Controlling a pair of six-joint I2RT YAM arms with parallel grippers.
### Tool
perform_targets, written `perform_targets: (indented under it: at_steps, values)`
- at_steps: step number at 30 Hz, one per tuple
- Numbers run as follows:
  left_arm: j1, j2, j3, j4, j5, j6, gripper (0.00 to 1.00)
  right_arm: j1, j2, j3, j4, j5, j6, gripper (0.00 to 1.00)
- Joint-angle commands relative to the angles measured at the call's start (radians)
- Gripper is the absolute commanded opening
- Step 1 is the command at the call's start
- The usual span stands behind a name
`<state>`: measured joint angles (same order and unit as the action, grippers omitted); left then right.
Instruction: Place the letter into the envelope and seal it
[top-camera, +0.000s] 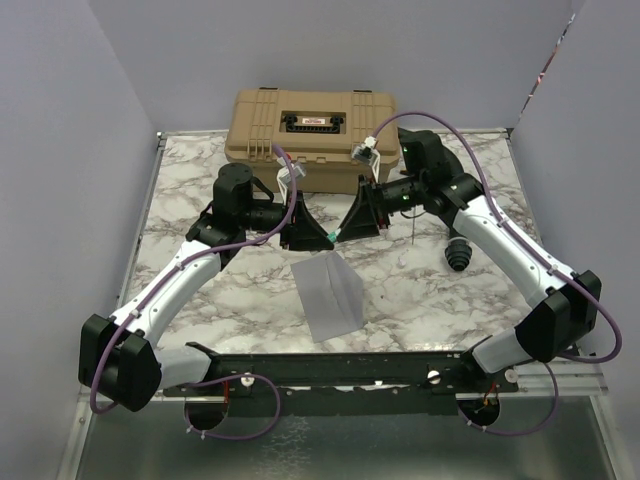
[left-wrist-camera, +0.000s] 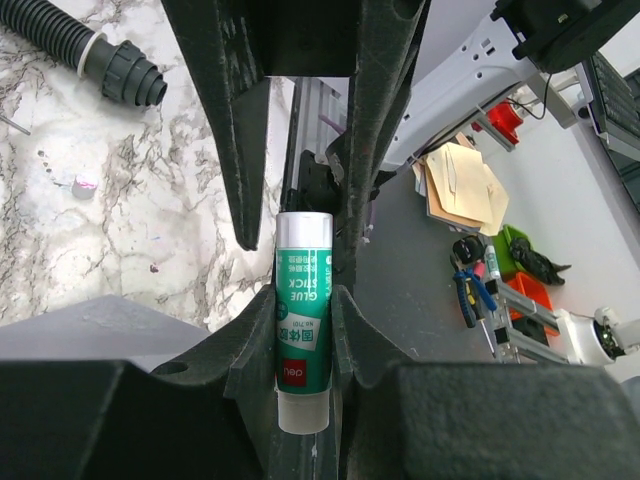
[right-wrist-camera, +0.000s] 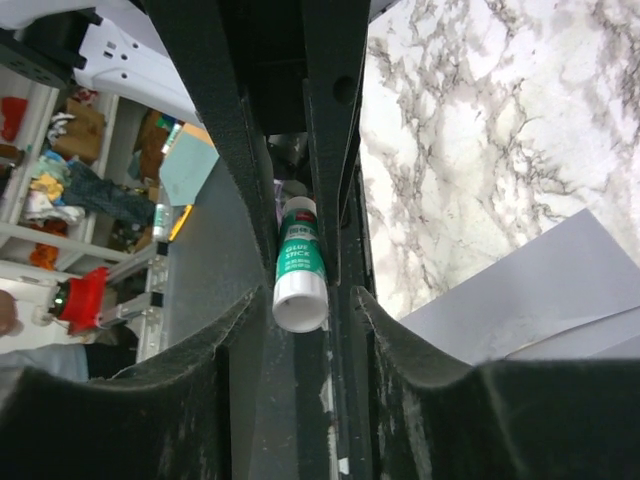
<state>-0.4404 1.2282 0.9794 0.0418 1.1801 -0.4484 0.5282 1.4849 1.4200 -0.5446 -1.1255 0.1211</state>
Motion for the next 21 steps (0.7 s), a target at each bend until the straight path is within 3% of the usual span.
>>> perform_targets:
  at_steps: [1,4,6,10,13,18,21]
  values:
    - [0.001,-0.010,-0.004,0.005,0.033,0.014,0.00,-0.005,0.006,0.021,0.046,-0.047,0.035,0.35]
    - [0.000,-0.010,-0.002,0.007,0.028,0.013,0.00,-0.005,0.003,0.011,0.104,-0.019,0.109,0.17]
    - [0.000,-0.008,0.010,0.006,0.004,0.016,0.00,-0.005,0.000,0.007,0.157,0.120,0.212,0.01]
    - [-0.006,0.037,0.112,0.002,-0.125,0.061,0.00,-0.005,-0.003,0.020,0.204,0.402,0.487,0.00]
    - [-0.009,0.086,0.210,0.000,-0.247,0.094,0.00,-0.005,0.027,0.166,0.017,0.657,0.542,0.00]
    - [-0.025,0.105,0.243,0.003,-0.424,0.175,0.00,-0.003,0.032,0.195,-0.174,0.873,0.802,0.00]
    - [-0.036,0.109,0.235,0.004,-0.456,0.192,0.00,0.009,0.029,0.155,-0.262,0.937,0.920,0.00]
